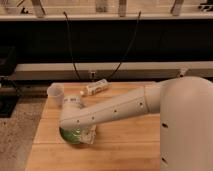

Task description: Place the white sponge in the ceramic bowl

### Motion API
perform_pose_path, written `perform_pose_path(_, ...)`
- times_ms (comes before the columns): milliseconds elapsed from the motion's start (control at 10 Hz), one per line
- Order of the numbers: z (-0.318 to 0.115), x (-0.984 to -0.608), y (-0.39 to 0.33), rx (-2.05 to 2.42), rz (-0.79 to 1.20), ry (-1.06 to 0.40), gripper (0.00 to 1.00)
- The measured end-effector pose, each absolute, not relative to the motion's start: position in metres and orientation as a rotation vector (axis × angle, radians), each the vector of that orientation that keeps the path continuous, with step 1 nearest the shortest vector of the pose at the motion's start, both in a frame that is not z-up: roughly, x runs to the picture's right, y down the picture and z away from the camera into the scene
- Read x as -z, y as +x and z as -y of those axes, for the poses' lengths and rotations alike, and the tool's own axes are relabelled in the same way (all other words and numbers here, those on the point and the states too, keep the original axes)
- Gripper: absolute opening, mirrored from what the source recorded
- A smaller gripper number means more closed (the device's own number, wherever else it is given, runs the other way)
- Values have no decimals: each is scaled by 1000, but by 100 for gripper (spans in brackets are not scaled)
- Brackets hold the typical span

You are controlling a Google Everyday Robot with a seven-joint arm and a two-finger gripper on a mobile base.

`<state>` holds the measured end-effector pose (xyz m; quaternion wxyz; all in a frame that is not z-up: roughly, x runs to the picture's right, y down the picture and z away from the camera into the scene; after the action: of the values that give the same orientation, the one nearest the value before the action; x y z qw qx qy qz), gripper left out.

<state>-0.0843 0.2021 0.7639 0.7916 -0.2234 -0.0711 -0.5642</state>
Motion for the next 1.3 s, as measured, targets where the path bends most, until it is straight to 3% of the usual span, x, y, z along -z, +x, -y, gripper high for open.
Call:
perform_pose_path(1000, -199, -764, -81, 1227, 150, -456, 9)
perform_pose_path(1300, -197, -764, -79, 1228, 147, -447, 3)
